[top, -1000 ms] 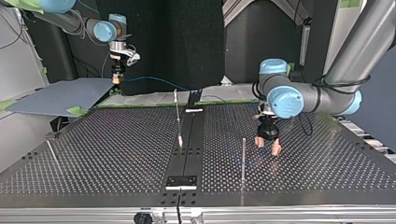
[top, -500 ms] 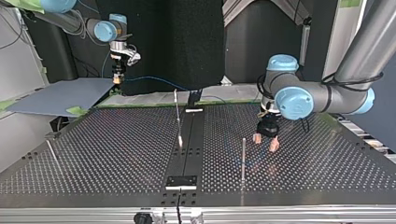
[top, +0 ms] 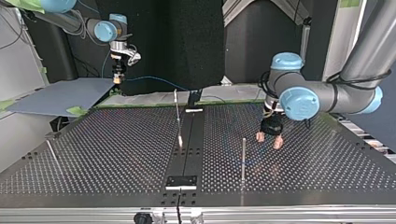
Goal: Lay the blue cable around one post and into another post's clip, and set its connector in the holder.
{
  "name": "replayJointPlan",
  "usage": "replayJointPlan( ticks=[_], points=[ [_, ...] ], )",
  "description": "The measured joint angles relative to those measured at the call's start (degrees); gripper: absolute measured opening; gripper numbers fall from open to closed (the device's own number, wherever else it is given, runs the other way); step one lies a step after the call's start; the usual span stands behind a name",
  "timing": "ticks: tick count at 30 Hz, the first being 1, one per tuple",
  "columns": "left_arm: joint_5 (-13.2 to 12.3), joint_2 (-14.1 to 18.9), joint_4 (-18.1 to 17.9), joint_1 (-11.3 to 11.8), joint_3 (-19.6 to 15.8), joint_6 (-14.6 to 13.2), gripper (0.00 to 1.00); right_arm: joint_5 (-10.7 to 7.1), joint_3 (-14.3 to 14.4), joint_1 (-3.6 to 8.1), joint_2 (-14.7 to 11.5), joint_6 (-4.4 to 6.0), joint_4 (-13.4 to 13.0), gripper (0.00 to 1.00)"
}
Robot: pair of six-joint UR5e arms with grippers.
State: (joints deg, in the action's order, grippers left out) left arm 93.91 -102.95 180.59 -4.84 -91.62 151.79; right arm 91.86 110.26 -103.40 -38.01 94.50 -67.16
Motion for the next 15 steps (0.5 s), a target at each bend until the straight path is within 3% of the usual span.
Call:
replayJointPlan(
  ticks=[10, 15],
  points=[
    [0.47, 1.69, 1.98, -0.16, -0.24, 5.46, 1.00, 0.00, 0.00, 0.01, -0.01, 0.00, 0.00, 0.00],
    [-0.62, 2.25, 1.89, -0.44, -1.06, 7.83, 1.00, 0.00, 0.00, 0.01, -0.01, -0.01, 0.00, 0.00]
  ],
)
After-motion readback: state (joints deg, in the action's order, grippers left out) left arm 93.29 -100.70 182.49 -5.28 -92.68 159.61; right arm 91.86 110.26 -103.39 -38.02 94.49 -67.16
